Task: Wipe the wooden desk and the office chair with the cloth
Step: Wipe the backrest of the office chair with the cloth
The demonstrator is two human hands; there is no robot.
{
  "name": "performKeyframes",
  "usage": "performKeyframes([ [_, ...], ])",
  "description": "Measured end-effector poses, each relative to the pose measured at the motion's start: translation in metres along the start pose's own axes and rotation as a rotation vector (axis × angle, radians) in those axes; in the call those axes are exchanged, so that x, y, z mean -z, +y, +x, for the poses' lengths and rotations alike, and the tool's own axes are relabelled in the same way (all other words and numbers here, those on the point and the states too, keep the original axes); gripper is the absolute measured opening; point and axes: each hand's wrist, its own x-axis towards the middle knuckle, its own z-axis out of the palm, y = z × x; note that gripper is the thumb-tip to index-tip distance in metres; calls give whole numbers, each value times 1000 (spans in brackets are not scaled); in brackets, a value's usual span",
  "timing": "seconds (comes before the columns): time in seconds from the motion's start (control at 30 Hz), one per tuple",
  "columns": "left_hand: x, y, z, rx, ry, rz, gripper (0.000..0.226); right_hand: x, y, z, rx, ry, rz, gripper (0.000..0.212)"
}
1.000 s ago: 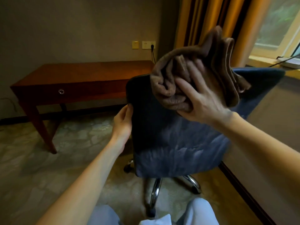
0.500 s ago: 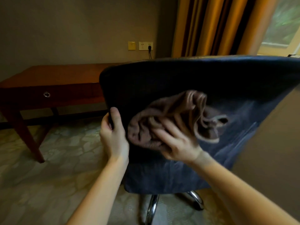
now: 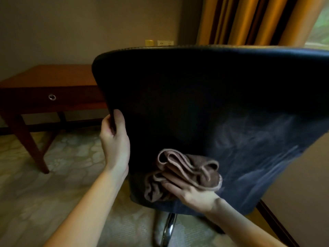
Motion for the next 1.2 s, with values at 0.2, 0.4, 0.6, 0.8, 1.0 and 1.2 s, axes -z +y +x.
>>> performKeyframes([
  [0.2,7,-20,-32,86,-77,104,92,133,55,24,-128,289,26,55],
  [0.4,-15,-5,-56,85,-97,204,111,249,115,52,-316,278,-270,73],
  [0.6,-22,-2,-58,140,-113,302,100,228,123,56,-317,369,-304,72],
  [0.8,-34,-24,-54,72,-115,330,111,154,111,23,-376,309,-197,70],
  [1.0,-44,-41,-45,-5,-17,352,107,43,61,-51,-321,21,0,58],
  [1.2,-40,-52,-34,-61,18,356,99,-10,23,-89,-164,-145,-1,55],
])
